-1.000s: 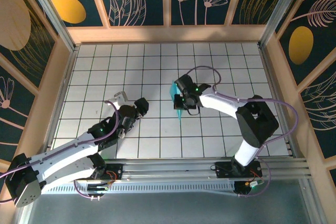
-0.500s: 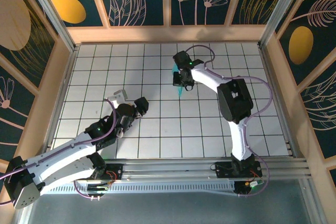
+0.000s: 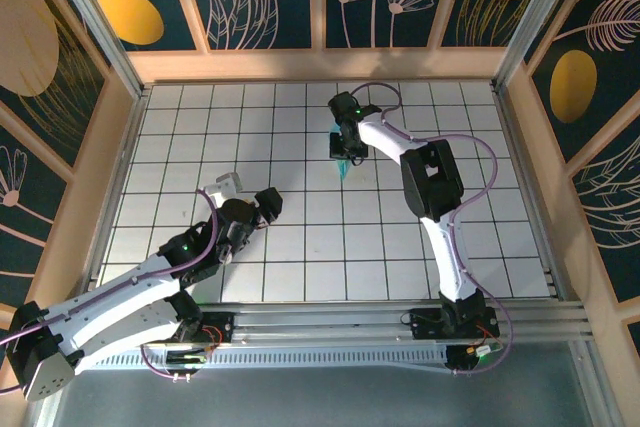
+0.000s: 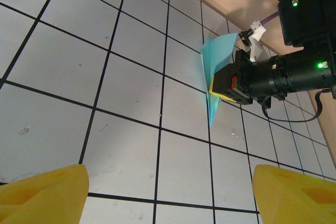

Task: Fold a paper plane with a square sheet of paper (fold left side to right side)
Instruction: Place the paper plane at the top-center of the table.

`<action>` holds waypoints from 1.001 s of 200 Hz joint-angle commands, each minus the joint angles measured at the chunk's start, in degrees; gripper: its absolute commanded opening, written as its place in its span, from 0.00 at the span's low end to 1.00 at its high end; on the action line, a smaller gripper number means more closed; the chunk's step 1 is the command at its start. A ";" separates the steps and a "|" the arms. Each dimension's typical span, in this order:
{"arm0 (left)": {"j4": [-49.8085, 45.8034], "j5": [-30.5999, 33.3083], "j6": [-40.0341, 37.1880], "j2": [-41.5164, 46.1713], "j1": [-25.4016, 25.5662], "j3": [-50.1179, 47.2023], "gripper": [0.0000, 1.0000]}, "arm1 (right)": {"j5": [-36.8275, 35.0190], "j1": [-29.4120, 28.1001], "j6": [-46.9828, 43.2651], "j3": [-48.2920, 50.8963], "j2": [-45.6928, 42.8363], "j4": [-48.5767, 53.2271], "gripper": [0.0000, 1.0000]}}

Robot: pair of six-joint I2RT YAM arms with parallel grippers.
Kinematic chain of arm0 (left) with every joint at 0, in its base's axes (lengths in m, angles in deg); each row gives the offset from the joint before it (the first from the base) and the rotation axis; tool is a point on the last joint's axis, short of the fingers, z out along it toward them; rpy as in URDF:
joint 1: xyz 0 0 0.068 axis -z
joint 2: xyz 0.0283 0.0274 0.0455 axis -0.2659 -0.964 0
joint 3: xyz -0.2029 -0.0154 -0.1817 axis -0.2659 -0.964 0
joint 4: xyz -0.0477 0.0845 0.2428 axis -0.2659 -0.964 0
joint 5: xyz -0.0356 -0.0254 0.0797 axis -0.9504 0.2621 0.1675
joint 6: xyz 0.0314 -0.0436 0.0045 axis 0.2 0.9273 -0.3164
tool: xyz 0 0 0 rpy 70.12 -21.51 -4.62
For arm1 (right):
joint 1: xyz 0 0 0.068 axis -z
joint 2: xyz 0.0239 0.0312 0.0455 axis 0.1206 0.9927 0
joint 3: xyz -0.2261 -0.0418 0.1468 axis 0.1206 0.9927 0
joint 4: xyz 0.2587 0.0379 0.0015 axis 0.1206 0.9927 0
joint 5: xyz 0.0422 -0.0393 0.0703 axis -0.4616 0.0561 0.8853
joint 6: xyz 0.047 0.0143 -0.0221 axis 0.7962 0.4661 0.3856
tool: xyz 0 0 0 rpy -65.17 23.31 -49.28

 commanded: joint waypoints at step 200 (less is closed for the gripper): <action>-2.88 1.18 0.20 0.21 -0.30 1.84 0.82 | -6.20 -1.58 -0.57 -4.85 0.98 7.64 0.30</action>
